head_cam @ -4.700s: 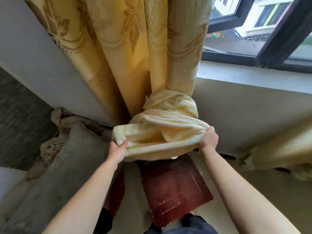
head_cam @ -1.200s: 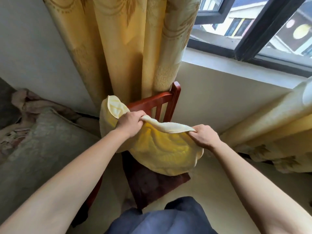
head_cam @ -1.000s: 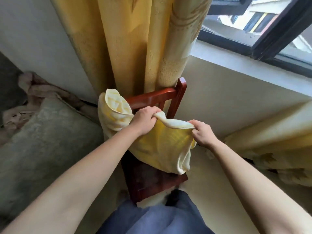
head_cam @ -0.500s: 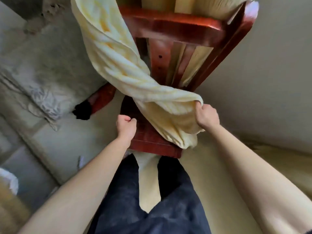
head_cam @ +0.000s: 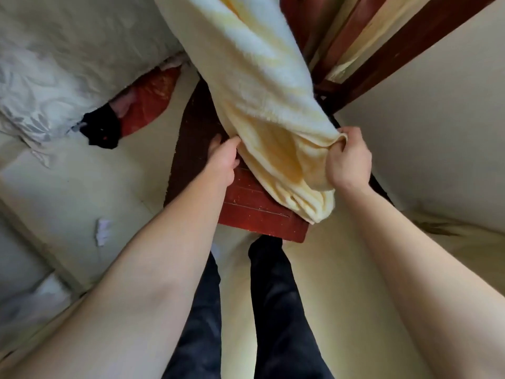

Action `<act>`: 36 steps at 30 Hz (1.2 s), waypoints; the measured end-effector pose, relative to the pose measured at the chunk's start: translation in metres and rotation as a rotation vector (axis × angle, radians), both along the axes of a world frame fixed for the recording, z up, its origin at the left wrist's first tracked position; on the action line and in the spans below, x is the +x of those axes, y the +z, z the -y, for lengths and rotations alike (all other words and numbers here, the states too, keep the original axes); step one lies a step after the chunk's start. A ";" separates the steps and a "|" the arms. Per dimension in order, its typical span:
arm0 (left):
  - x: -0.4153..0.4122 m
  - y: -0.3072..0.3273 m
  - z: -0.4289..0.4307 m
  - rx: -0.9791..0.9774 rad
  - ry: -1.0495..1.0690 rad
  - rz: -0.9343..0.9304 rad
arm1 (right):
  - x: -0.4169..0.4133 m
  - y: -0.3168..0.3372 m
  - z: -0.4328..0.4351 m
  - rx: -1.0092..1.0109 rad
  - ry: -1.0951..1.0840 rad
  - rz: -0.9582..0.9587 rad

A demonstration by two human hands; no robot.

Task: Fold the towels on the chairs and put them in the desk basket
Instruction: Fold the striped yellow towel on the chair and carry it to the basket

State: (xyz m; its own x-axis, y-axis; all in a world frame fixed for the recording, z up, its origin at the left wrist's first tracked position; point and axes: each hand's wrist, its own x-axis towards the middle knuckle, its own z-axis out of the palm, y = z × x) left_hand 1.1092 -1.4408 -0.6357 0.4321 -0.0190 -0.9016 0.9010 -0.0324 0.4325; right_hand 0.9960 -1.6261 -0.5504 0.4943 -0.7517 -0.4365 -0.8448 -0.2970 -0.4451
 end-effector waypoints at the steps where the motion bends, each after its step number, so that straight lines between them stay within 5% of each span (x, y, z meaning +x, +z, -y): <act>1: 0.002 0.000 0.001 -0.086 0.002 -0.014 | 0.000 -0.003 -0.001 0.006 -0.003 -0.031; 4: -0.012 0.019 -0.015 -0.241 -0.071 -0.044 | -0.005 -0.002 -0.012 0.011 0.039 -0.130; 8: -0.049 0.047 -0.057 -0.086 -0.277 -0.051 | -0.014 0.009 -0.035 0.053 0.190 -0.263; 12: -0.059 0.053 -0.089 0.024 -0.184 -0.051 | -0.019 0.022 -0.060 0.119 0.291 -0.365; 20: -0.017 0.014 -0.020 0.069 -0.106 -0.007 | -0.025 0.002 -0.052 0.160 -0.069 -0.118; 26: -0.020 -0.002 0.006 -0.166 0.005 -0.028 | -0.040 -0.021 -0.040 0.186 -0.129 -0.038; 32: -0.070 0.052 -0.037 -0.382 0.306 -0.255 | -0.033 -0.007 -0.040 0.234 -0.002 -0.125; 36: -0.084 0.101 -0.066 -0.465 0.235 -0.265 | -0.032 0.024 -0.041 0.240 0.104 -0.138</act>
